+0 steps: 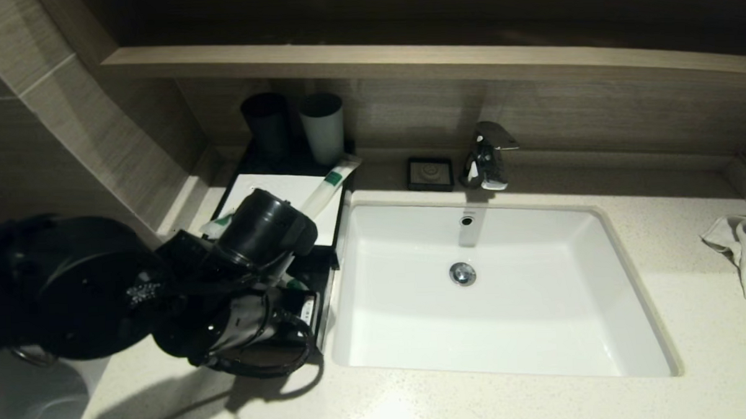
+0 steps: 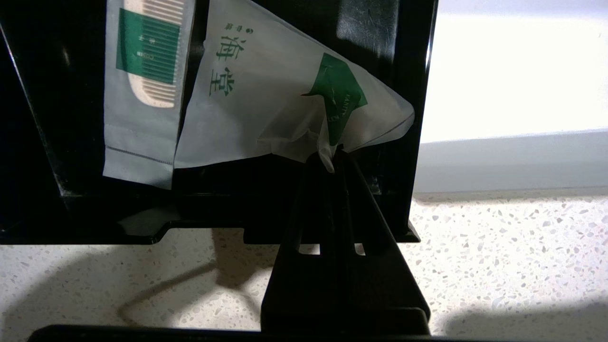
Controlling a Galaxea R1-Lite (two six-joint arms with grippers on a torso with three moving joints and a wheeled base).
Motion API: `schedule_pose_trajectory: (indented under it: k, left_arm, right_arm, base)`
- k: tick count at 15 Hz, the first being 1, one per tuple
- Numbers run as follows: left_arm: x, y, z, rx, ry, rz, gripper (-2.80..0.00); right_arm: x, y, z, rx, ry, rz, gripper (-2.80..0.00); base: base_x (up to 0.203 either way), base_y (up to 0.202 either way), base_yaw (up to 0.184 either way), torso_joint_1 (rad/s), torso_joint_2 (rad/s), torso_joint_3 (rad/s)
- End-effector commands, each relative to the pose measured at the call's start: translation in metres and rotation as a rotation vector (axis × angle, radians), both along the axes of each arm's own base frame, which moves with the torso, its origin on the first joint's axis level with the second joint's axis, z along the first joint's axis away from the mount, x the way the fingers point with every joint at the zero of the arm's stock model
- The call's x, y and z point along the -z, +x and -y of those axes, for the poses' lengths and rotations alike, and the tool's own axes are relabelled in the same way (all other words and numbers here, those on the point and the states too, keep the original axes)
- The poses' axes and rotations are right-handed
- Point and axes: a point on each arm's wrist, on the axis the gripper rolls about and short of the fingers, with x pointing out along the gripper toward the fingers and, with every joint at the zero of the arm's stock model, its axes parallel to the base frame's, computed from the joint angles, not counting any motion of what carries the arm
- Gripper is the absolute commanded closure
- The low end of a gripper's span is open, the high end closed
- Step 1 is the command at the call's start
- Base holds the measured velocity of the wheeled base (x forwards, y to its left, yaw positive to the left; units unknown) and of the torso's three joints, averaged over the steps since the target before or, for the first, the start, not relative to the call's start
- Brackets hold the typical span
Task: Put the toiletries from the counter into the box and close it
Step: Place the bathroom toiletry into the drawer
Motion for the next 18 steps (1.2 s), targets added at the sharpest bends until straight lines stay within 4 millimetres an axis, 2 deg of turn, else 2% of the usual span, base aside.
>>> schedule_pose_trajectory:
  k: [1, 14, 18]
  left_arm:
    - [0.004, 0.004, 0.003, -0.004, 0.009, -0.01, 0.0]
    - [-0.005, 0.012, 0.002, -0.059, -0.027, -0.017, 0.0]
    - [0.005, 0.02, 0.009, -0.075, -0.019, -0.044, 0.0]
  right_arm:
    - [0.0, 0.0, 0.0, 0.0, 0.0, 0.0, 0.0]
    - [0.0, 0.0, 0.0, 0.0, 0.0, 0.0, 0.0]
    - [0.0, 0.0, 0.0, 0.0, 0.0, -0.001, 0.0]
  base:
    - [0.0, 0.0, 0.0, 0.0, 0.0, 0.0]
    - [0.0, 0.0, 0.0, 0.0, 0.0, 0.0]
    - [0.0, 0.0, 0.0, 0.0, 0.0, 0.0]
